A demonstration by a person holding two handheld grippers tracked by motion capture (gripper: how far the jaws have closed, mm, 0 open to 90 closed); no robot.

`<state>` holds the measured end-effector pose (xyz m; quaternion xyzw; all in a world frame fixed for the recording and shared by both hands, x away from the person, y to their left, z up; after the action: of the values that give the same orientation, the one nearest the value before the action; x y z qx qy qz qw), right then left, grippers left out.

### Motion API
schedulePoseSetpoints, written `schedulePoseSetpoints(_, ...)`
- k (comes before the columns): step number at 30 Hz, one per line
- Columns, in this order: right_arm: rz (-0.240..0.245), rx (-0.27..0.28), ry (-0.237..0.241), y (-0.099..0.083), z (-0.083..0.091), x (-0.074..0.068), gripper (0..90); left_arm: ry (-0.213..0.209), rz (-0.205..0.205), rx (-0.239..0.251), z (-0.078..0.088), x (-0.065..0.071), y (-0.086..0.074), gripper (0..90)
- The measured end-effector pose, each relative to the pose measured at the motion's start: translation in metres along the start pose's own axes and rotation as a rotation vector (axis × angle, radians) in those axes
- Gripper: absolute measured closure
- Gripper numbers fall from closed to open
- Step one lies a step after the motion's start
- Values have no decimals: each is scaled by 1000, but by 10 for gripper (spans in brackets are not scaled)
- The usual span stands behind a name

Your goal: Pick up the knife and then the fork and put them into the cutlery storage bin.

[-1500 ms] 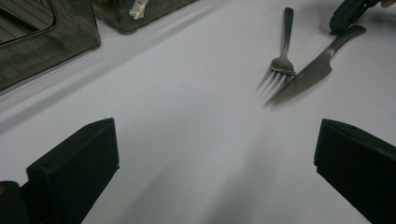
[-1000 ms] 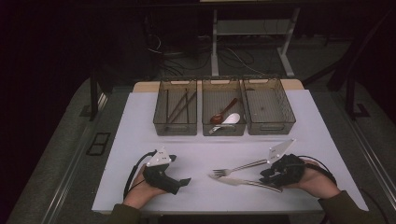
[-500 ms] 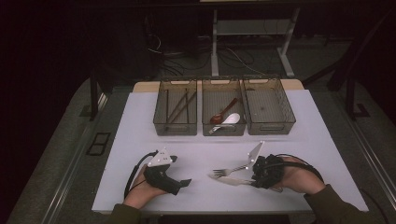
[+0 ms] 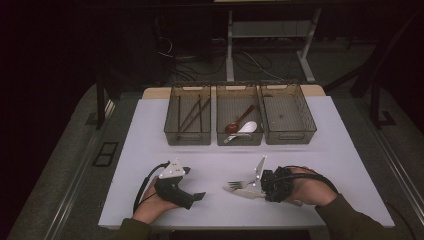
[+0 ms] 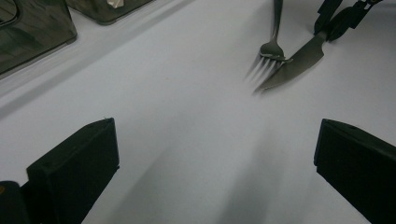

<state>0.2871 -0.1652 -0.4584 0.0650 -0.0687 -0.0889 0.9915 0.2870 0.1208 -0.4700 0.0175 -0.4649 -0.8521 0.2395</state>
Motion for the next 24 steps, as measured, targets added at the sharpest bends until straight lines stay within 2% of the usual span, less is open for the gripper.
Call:
schedulePoseSetpoints(5,28,-25,-11,3,0,0,793,-1,-1,-1,0,1,0,0)
schedulePoseSetpoints(13,53,-6,-4,2,1,-1,795,0,0,2,1,0,0,0)
schedulePoseSetpoints(20,63,61,44,-2,5,-4,794,2,-3,2,2,0,1,0)
schedulePoseSetpoints(24,46,102,52,-3,12,-4,794,3,0,6,2,0,1,0)
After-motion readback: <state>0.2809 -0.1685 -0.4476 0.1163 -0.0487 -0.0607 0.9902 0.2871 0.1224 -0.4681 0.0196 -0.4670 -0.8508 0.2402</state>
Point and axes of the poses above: each handheld gripper's, and its own axes: z roughly backward along the jaws, y roughly out of its top, x roughly to its right, the point moved 4 cm from there along -z, roughly forward along the jaws, and after that the axes turned 7 degrees about -y, right-handed, at the moved point
